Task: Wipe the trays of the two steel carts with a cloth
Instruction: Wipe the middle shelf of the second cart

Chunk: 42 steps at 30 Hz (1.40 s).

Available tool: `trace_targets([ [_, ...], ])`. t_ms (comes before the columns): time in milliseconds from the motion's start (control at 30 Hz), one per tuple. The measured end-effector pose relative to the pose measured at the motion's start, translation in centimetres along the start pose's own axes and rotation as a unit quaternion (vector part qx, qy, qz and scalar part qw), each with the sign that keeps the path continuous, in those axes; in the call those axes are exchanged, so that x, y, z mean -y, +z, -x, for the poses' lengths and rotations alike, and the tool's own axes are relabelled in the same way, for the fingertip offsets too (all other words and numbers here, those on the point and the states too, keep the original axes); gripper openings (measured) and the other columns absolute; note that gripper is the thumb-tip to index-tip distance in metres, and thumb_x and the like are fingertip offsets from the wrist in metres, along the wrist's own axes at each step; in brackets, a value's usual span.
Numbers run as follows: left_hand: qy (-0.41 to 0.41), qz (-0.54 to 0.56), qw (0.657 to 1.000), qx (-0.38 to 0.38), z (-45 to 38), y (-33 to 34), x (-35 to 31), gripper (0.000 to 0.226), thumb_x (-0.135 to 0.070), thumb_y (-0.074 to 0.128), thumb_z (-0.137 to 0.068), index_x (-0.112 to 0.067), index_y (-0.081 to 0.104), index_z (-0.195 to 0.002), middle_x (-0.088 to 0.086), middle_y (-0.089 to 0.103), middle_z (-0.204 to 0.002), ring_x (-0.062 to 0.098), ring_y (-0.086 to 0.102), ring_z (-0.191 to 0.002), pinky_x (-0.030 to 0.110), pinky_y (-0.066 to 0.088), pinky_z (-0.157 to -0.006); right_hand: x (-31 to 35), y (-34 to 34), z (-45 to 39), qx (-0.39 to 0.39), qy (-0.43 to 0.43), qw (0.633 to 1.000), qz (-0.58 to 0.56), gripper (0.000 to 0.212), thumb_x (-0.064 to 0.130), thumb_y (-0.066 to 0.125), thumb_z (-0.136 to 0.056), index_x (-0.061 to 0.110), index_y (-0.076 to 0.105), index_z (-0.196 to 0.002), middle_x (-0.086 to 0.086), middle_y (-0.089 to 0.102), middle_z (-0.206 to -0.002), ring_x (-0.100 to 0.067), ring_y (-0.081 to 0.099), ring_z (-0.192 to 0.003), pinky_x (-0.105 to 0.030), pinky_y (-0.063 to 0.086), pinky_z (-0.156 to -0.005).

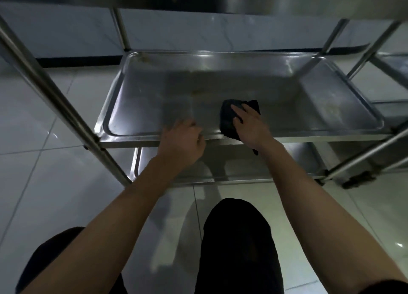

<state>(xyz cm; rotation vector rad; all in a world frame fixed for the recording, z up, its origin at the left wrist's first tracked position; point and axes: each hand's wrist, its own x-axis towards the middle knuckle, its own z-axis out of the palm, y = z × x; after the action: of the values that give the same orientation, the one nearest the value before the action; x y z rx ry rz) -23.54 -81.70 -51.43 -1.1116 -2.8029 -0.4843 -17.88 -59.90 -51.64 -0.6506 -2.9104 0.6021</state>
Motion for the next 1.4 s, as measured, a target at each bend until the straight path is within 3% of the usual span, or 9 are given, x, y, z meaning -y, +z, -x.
trace_targets([
  [67, -0.007, 0.006, 1.0, 0.015, 0.0, 0.8, -0.9, 0.031, -0.041, 0.055, -0.093, -0.02, 0.072, -0.107, 0.002, 0.063, -0.109, 0.024, 0.056, -0.107, 0.043, 0.047, -0.091, -1.6, -0.9, 0.1, 0.006, -0.001, 0.999, 0.034, 0.047, 0.03, 0.032, -0.107, 0.025, 0.034, -0.154, -0.005, 0.021, -0.164, -0.024, 0.02, -0.15, -0.041, 0.024, -0.119],
  [200, -0.002, -0.013, 0.999, -0.042, 1.0, 2.2, -1.1, 0.038, -0.043, 0.06, -0.085, -0.019, 0.072, -0.111, 0.005, 0.066, -0.109, 0.03, 0.06, -0.103, 0.045, 0.045, -0.088, -5.0, -2.9, 0.7, 0.01, 0.026, 0.996, 0.082, 0.049, 0.03, 0.027, -0.108, 0.021, 0.03, -0.155, -0.005, 0.018, -0.164, -0.024, 0.014, -0.151, -0.045, 0.022, -0.119],
  [367, 0.007, -0.029, 0.998, -0.056, 1.4, 2.5, -1.0, 0.044, -0.044, 0.057, -0.077, -0.018, 0.072, -0.109, 0.004, 0.066, -0.109, 0.03, 0.06, -0.099, 0.048, 0.045, -0.088, -5.3, -2.9, 1.3, 0.028, 0.01, 0.986, 0.162, 0.047, 0.029, 0.023, -0.108, 0.015, 0.034, -0.151, -0.001, 0.011, -0.166, -0.022, 0.009, -0.152, -0.047, 0.02, -0.12],
  [667, 0.04, 0.024, 0.999, -0.007, 3.1, 0.6, 0.0, 0.054, -0.05, 0.05, -0.085, -0.023, 0.066, -0.128, -0.001, 0.063, -0.126, 0.024, 0.056, -0.117, 0.048, 0.045, -0.099, -4.6, -2.2, 2.2, 0.024, 0.013, 0.983, 0.18, 0.049, 0.03, 0.023, -0.107, 0.015, 0.031, -0.153, -0.006, 0.01, -0.167, -0.026, 0.007, -0.153, -0.05, 0.017, -0.12],
  [800, 0.039, -0.019, 0.996, -0.072, 3.5, -1.5, 4.5, 0.032, -0.038, 0.055, -0.093, -0.018, 0.072, -0.109, 0.003, 0.071, -0.107, 0.027, 0.063, -0.094, 0.042, 0.051, -0.08, -2.0, -0.5, 2.0, -0.011, 0.013, 0.994, 0.106, 0.052, 0.028, 0.028, -0.106, 0.017, 0.024, -0.157, -0.014, 0.018, -0.164, -0.031, 0.014, -0.151, -0.049, 0.018, -0.12],
  [933, -0.069, -0.072, 0.988, -0.117, 4.9, -2.7, 9.4, 0.022, -0.022, 0.059, -0.09, -0.013, 0.073, -0.074, 0.002, 0.068, -0.082, 0.028, 0.057, -0.079, 0.038, 0.051, -0.062, 2.2, 1.8, 1.8, -0.011, -0.01, 0.997, 0.069, 0.054, 0.031, 0.029, -0.106, 0.02, 0.021, -0.158, -0.017, 0.017, -0.164, -0.034, 0.016, -0.15, -0.049, 0.015, -0.121],
  [1100, -0.07, -0.051, 0.977, -0.194, 8.2, -3.0, 11.8, 0.017, -0.017, 0.062, -0.091, -0.011, 0.077, -0.085, 0.006, 0.068, -0.085, 0.027, 0.061, -0.079, 0.039, 0.052, -0.064, 8.4, 4.7, 1.5, 0.017, -0.043, 0.997, 0.054, 0.055, 0.035, 0.026, -0.105, 0.024, 0.015, -0.159, -0.012, 0.009, -0.166, -0.032, 0.008, -0.152, -0.048, 0.008, -0.123],
  [1300, -0.076, -0.052, 0.973, -0.211, 9.7, -2.2, 12.1, 0.017, -0.019, 0.064, -0.089, -0.017, 0.078, -0.098, 0.003, 0.072, -0.098, 0.031, 0.063, -0.092, 0.044, 0.049, -0.081, 14.2, 7.7, 0.7, 0.044, -0.093, 0.993, 0.052, 0.056, 0.035, 0.023, -0.105, 0.024, 0.011, -0.159, -0.011, 0.005, -0.166, -0.032, 0.004, -0.152, -0.049, 0.005, -0.123],
  [1400, -0.106, -0.004, 0.967, -0.231, 10.6, -1.9, 12.5, 0.022, -0.021, 0.062, -0.089, -0.017, 0.078, -0.104, 0.003, 0.069, -0.105, 0.024, 0.065, -0.09, 0.035, 0.052, -0.078, 15.8, 8.7, 0.2, 0.052, -0.102, 0.992, 0.059, 0.056, 0.036, 0.021, -0.105, 0.024, 0.01, -0.159, -0.011, 0.003, -0.166, -0.032, 0.002, -0.153, -0.05, 0.004, -0.123],
])
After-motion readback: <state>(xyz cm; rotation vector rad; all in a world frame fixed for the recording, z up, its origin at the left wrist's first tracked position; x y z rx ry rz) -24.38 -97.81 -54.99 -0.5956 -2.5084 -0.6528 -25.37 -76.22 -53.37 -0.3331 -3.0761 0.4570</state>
